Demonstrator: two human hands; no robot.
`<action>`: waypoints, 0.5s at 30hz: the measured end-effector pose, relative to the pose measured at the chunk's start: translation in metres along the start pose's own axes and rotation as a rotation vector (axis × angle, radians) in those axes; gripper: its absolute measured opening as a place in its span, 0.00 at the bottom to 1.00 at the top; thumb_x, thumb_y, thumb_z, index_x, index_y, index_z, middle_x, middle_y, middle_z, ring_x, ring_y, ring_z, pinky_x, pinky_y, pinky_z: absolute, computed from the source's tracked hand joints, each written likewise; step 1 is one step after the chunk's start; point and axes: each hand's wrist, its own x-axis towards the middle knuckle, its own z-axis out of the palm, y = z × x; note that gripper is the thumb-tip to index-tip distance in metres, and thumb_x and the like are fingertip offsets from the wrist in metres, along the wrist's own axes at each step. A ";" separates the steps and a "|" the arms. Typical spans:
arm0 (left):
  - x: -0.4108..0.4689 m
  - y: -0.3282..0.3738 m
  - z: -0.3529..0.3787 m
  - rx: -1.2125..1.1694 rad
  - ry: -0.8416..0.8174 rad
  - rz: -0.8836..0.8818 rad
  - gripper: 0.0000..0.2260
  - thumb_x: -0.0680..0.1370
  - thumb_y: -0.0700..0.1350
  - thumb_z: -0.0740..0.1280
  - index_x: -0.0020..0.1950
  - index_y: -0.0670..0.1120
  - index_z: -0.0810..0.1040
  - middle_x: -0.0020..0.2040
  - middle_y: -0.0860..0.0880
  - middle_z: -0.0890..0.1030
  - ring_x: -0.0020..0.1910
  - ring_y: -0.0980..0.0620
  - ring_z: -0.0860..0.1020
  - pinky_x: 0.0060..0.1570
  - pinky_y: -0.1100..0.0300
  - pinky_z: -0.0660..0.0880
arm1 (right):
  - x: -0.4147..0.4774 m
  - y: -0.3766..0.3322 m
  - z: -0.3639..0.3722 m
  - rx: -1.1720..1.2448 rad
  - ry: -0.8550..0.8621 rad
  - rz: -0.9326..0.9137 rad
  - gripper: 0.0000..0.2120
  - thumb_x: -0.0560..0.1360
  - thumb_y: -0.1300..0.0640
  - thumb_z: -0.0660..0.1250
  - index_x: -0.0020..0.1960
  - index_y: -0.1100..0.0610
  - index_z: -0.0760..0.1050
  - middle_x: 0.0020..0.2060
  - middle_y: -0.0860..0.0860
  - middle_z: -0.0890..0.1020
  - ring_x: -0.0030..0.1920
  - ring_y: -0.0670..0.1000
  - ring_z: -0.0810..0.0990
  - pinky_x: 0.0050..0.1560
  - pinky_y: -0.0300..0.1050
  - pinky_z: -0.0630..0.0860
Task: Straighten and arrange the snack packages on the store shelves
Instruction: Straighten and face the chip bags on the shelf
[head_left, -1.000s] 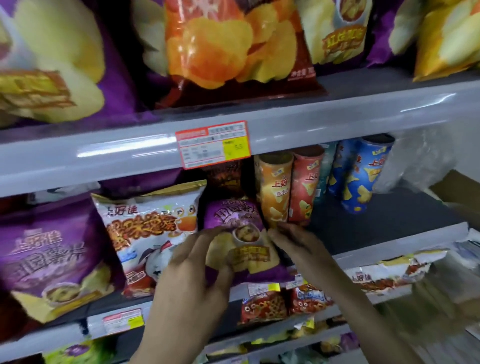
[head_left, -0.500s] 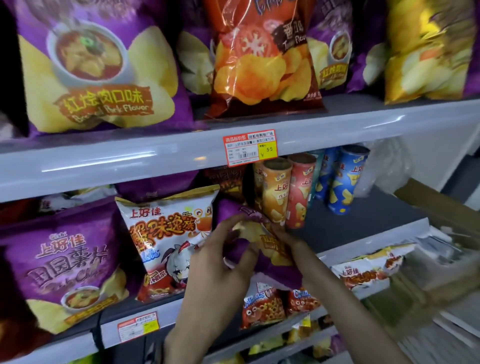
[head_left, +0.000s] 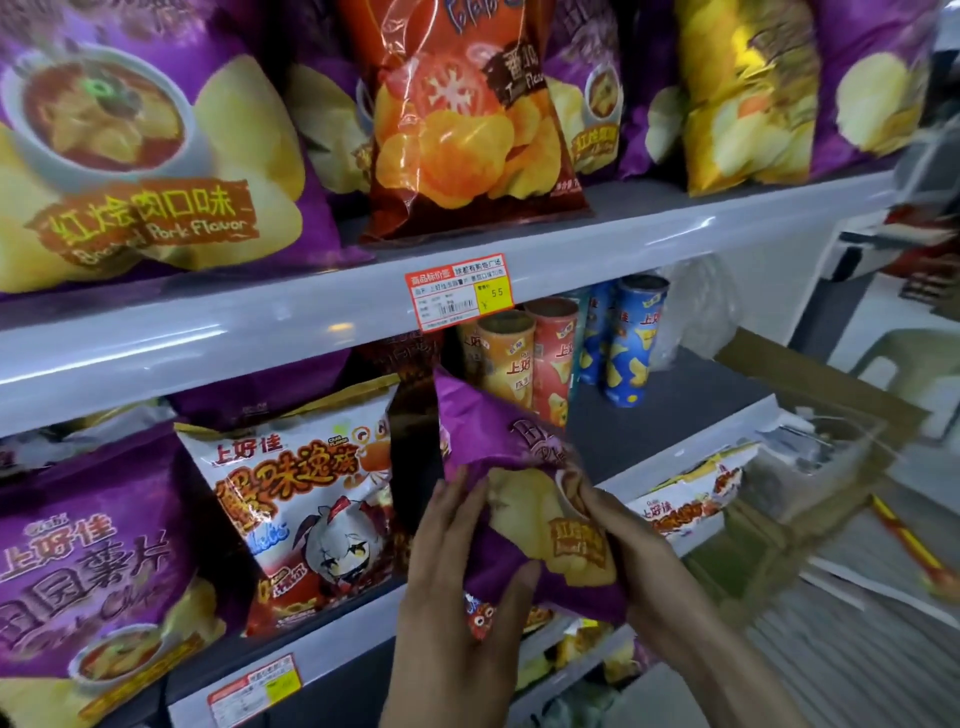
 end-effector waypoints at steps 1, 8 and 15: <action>0.000 0.001 0.002 -0.004 0.005 0.001 0.34 0.71 0.68 0.69 0.76 0.76 0.62 0.79 0.74 0.60 0.79 0.70 0.59 0.72 0.62 0.70 | -0.004 -0.005 -0.002 -0.033 0.069 -0.035 0.29 0.75 0.46 0.75 0.70 0.61 0.76 0.62 0.64 0.83 0.62 0.67 0.82 0.71 0.68 0.71; 0.018 0.013 0.023 -0.143 -0.207 -0.014 0.36 0.69 0.62 0.76 0.72 0.80 0.63 0.66 0.76 0.76 0.66 0.72 0.76 0.59 0.78 0.71 | -0.047 -0.040 -0.039 -0.077 0.303 -0.328 0.35 0.62 0.46 0.82 0.67 0.52 0.79 0.59 0.59 0.85 0.59 0.63 0.85 0.64 0.63 0.77; 0.062 0.065 0.053 -0.177 -0.487 0.106 0.36 0.74 0.64 0.74 0.75 0.81 0.58 0.70 0.77 0.71 0.71 0.71 0.72 0.73 0.58 0.73 | -0.094 -0.111 -0.061 -0.204 0.470 -0.565 0.24 0.69 0.55 0.74 0.64 0.46 0.79 0.53 0.51 0.87 0.50 0.57 0.88 0.43 0.51 0.86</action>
